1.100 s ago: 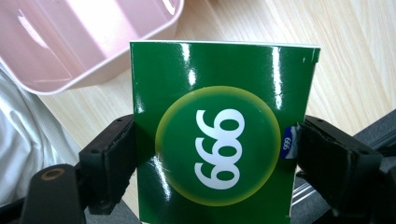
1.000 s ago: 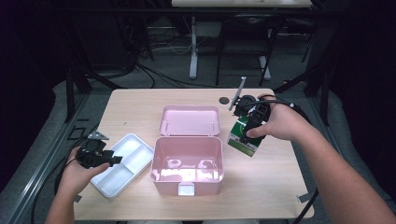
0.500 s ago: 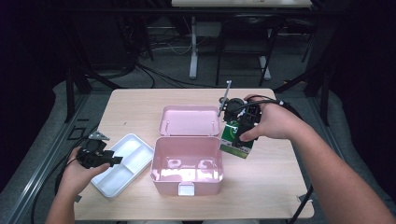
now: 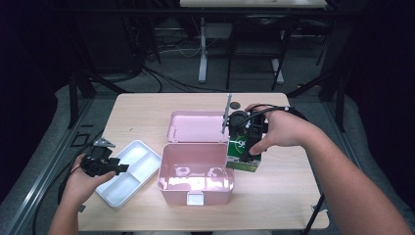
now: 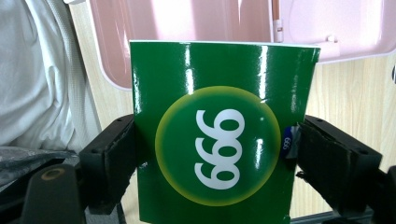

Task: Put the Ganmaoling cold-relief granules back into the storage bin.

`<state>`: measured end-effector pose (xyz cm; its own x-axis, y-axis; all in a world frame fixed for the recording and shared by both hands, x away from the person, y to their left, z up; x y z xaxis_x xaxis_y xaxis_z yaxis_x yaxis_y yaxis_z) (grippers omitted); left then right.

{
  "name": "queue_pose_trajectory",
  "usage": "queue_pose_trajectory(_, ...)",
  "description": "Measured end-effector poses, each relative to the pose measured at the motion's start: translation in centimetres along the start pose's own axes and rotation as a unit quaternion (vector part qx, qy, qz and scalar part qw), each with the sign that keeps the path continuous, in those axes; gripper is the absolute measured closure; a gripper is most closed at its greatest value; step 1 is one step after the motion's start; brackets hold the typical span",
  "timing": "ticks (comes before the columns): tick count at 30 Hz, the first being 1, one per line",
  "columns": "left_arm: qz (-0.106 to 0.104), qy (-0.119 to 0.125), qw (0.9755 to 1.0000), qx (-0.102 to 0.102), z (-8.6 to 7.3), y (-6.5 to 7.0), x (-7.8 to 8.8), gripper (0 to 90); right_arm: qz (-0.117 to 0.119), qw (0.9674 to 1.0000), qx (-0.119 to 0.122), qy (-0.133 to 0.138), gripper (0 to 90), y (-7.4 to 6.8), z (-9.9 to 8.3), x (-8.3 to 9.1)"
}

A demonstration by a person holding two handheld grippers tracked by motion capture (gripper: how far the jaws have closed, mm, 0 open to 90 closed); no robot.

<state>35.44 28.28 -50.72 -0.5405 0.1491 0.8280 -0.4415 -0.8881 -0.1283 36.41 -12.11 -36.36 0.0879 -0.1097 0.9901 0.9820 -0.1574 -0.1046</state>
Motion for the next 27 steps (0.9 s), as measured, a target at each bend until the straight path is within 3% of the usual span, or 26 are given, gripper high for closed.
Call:
queue_pose_trajectory(18,-0.001,-0.004,1.0,-0.002,0.0,0.2,-0.3,53.1,0.006,0.9995,0.03,-0.003,16.9,-0.4,2.3,-0.8)
queue_pose_trajectory(27,-0.002,-0.003,1.0,-0.002,0.0,0.2,-0.3,53.1,0.007,0.9988,0.048,-0.004,16.8,-0.7,4.3,-1.2)
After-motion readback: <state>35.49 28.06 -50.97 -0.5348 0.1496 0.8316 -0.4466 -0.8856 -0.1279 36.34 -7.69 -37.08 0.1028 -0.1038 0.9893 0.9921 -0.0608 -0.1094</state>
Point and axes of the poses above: each handheld gripper's, and its own axes: x roughly backward along the jaws, z roughly out of its top, y roughly to its right, the point moved 3 cm from there along -x, roughly forward along the jaws, and after that the axes turned 12 degrees about z, right-handed, at the moved point
